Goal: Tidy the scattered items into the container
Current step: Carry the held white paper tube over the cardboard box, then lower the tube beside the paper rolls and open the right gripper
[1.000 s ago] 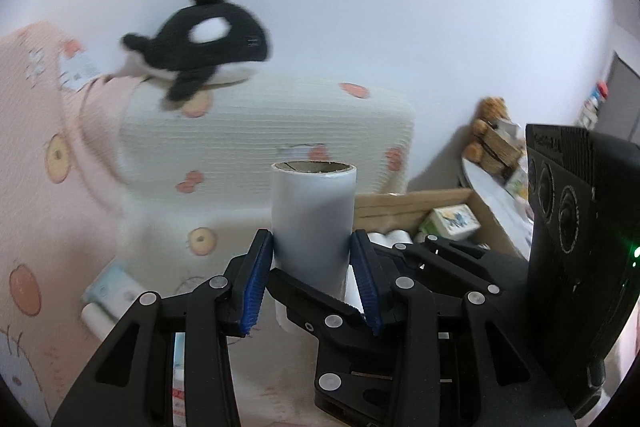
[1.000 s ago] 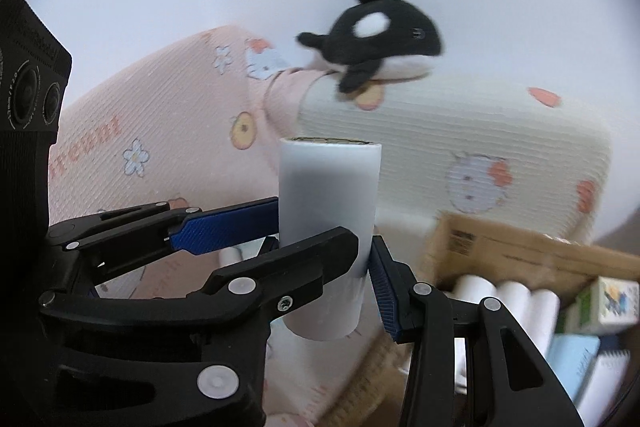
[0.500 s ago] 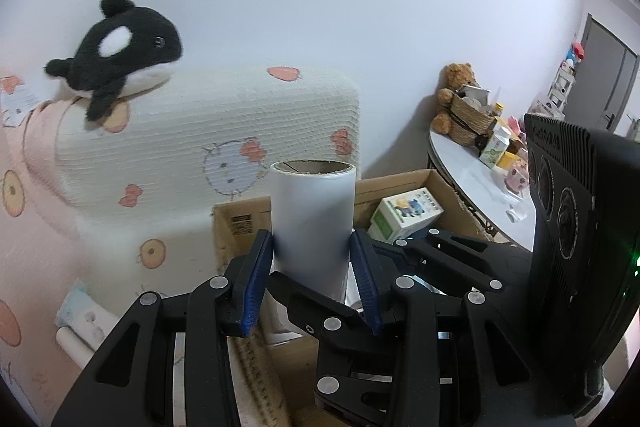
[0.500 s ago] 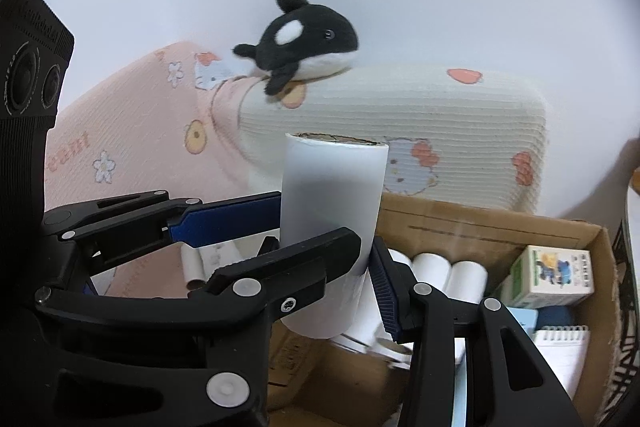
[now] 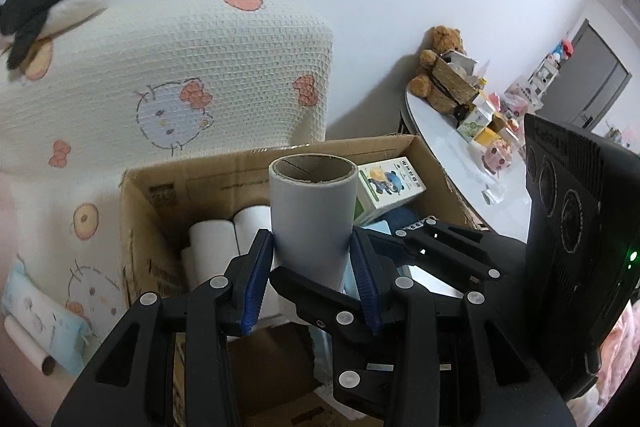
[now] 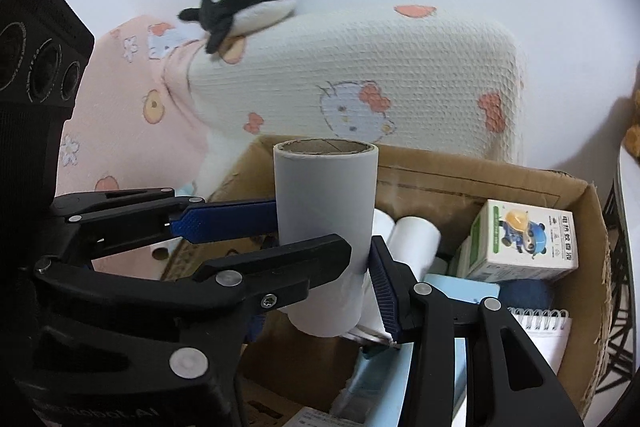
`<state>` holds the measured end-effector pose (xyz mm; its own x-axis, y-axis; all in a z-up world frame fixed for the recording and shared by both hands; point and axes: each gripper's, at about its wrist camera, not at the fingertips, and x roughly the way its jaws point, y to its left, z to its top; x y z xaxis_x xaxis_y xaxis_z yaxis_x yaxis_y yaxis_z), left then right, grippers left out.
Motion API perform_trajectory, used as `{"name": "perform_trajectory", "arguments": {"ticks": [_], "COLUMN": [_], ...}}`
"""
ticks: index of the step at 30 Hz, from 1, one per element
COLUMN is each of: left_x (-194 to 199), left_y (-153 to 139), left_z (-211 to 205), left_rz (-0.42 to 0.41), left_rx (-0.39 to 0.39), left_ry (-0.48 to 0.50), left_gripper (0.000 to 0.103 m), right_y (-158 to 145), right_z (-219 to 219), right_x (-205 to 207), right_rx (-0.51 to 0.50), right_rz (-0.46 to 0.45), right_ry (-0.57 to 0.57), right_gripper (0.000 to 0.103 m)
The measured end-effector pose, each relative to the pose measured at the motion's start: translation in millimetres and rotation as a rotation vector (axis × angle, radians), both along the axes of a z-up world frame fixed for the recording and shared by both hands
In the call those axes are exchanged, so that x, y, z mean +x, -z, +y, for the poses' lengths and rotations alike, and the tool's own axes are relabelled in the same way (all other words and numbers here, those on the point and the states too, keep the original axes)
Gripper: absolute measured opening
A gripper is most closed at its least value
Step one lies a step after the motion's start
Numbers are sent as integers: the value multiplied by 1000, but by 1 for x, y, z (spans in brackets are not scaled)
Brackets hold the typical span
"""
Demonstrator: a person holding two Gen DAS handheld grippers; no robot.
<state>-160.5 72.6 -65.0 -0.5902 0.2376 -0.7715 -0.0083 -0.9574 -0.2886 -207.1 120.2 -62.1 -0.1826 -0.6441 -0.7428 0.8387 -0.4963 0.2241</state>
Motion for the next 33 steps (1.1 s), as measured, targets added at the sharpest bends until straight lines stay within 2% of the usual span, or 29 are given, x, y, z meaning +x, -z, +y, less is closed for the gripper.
{"name": "perform_trajectory", "arguments": {"ticks": [2, 6, 10, 15, 19, 25, 33], "left_x": [-8, -19, -23, -28, -31, -39, -43], "left_y": [0, 3, 15, 30, 37, 45, 50], "left_z": [0, -9, -18, -21, -20, -27, -31], "left_rz": [-10, -33, -78, -125, -134, -160, -175], "left_rx": [6, 65, 126, 165, 169, 235, 284], "left_ry": [9, -8, -21, -20, -7, 0, 0], "left_gripper": [44, 44, 44, 43, 43, 43, 43], "right_y": [0, 0, 5, 20, 26, 30, 29], "right_z": [-2, -5, -9, -10, -11, -11, -12], "right_x": [-8, -24, -31, -36, -39, -44, -46], "right_rx": [3, 6, 19, 55, 86, 100, 120], "right_rz": [-5, -61, -120, -190, -207, -236, -240], "right_ry": [4, 9, 4, 15, 29, 49, 61], "right_gripper": [43, 43, 43, 43, 43, 43, 43]}}
